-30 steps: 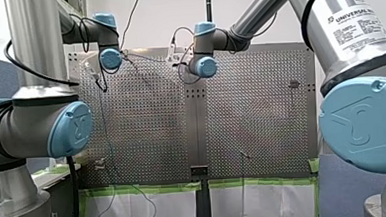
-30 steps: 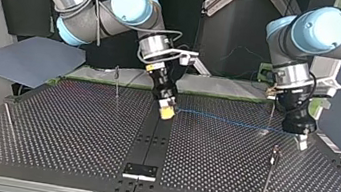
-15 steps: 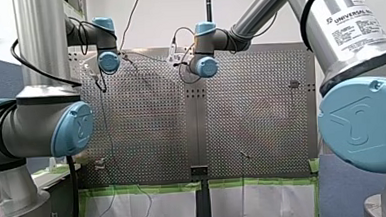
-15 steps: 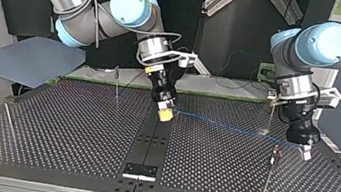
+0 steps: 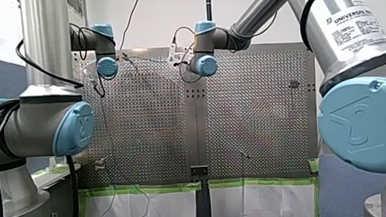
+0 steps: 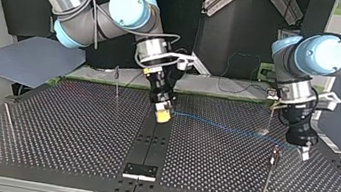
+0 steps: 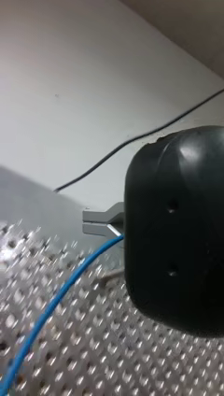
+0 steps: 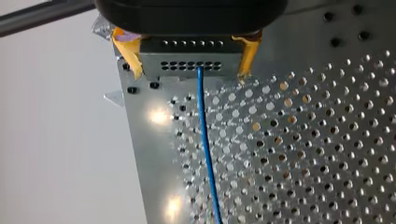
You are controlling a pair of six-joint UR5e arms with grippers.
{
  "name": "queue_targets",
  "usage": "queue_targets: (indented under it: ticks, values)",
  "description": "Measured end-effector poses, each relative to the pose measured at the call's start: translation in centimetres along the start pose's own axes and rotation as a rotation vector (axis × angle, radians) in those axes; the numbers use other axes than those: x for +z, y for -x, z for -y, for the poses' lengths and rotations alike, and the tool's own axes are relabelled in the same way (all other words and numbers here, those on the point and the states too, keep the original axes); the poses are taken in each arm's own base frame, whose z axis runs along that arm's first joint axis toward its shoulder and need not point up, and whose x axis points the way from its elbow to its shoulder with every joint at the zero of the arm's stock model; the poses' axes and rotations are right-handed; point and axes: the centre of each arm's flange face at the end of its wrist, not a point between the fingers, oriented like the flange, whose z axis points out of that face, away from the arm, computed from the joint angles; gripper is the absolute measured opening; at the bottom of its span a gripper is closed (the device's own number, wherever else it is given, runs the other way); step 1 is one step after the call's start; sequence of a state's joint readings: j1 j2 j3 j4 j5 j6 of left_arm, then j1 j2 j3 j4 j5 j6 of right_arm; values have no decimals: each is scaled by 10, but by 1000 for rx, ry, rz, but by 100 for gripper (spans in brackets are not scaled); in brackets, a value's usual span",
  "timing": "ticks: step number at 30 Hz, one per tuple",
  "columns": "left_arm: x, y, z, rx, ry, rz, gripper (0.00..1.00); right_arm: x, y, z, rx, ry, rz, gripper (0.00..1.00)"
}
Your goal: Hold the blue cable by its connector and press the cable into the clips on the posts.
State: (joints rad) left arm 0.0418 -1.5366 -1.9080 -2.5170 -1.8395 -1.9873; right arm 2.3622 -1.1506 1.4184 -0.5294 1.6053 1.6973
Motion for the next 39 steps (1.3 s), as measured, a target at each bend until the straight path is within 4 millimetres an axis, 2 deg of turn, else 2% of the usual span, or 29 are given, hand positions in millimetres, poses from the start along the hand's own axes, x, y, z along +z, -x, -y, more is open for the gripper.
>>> queue_targets:
  ticks: [4,16,28,39]
  values:
    - [8,-5,-6,-4,-10,5,0,0,0,-4,-2,11,1,0]
    - [19,0,-15,-11,-24,15,0,6,-5,-13,-7,23,-11,0]
    - [33,13,-12,-29,-59,33,0,12,-14,-20,-11,31,-25,0]
    - [52,29,-7,-64,-80,54,0,27,-37,-20,-8,20,-57,0]
